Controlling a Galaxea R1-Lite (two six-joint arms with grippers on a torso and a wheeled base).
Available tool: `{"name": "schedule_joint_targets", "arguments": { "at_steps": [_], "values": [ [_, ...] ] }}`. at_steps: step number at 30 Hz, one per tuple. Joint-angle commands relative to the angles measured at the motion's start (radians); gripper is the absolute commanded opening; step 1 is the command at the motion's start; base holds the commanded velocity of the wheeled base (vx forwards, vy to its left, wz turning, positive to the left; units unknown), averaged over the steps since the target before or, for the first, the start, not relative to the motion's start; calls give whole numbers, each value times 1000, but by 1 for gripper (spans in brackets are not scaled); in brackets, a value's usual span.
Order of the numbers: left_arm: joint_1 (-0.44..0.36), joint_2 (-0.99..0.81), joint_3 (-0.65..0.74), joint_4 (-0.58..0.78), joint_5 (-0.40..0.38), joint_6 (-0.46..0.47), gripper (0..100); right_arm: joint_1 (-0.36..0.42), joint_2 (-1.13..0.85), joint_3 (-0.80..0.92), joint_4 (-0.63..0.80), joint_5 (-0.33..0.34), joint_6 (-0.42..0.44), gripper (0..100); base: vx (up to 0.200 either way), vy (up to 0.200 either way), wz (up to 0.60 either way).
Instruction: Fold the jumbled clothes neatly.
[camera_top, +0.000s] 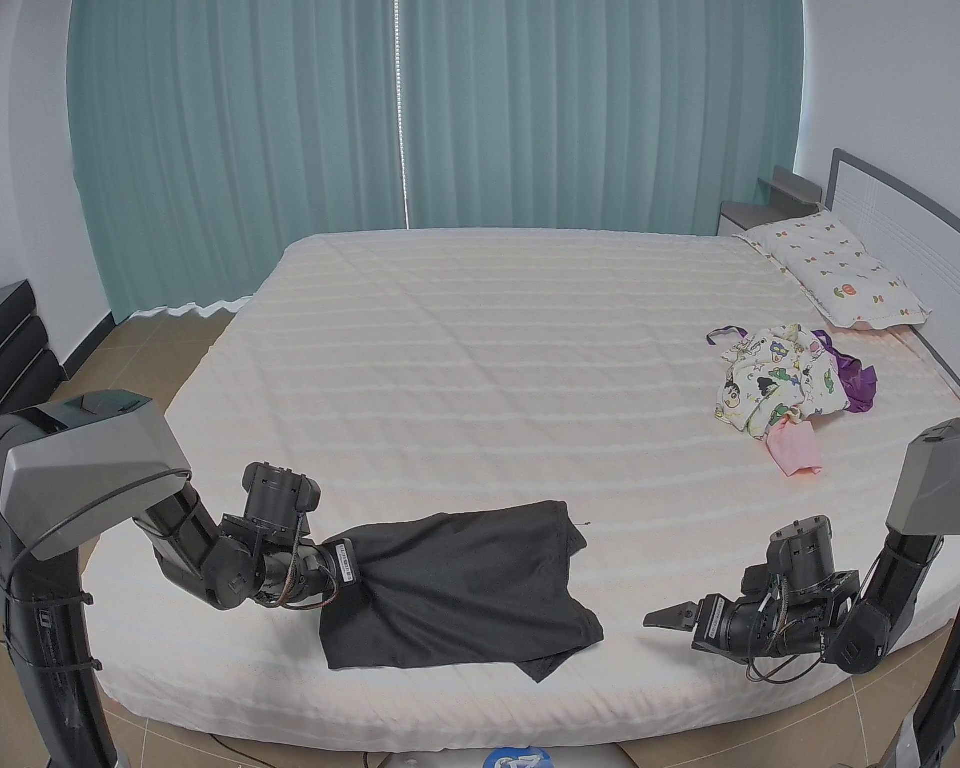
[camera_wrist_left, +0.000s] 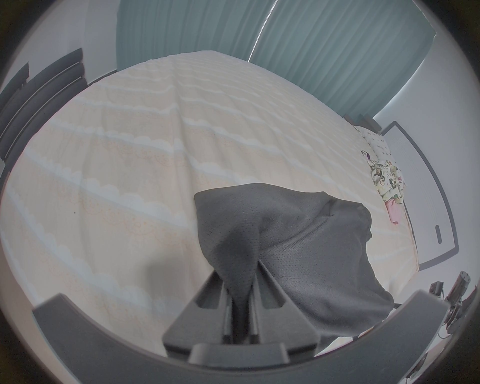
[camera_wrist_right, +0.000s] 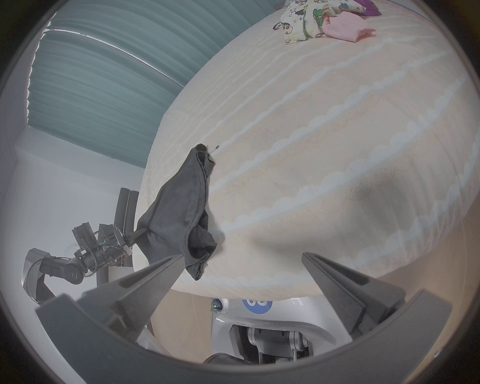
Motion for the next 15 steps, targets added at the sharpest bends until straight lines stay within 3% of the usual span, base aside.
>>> {"name": "schedule_joint_targets", "arguments": {
  "at_steps": [1, 11, 15],
  "values": [
    [2, 2, -1, -1, 1, 5, 0, 2, 1, 1, 0, 1, 0, 100, 0, 0, 0],
    [4, 4, -7, 1, 6, 3, 0, 2, 1, 1, 0, 2, 0, 100, 0, 0, 0],
    [8, 1, -6, 1, 6, 3, 0, 2, 1, 1, 0, 2, 0, 100, 0, 200, 0]
  ]
}}
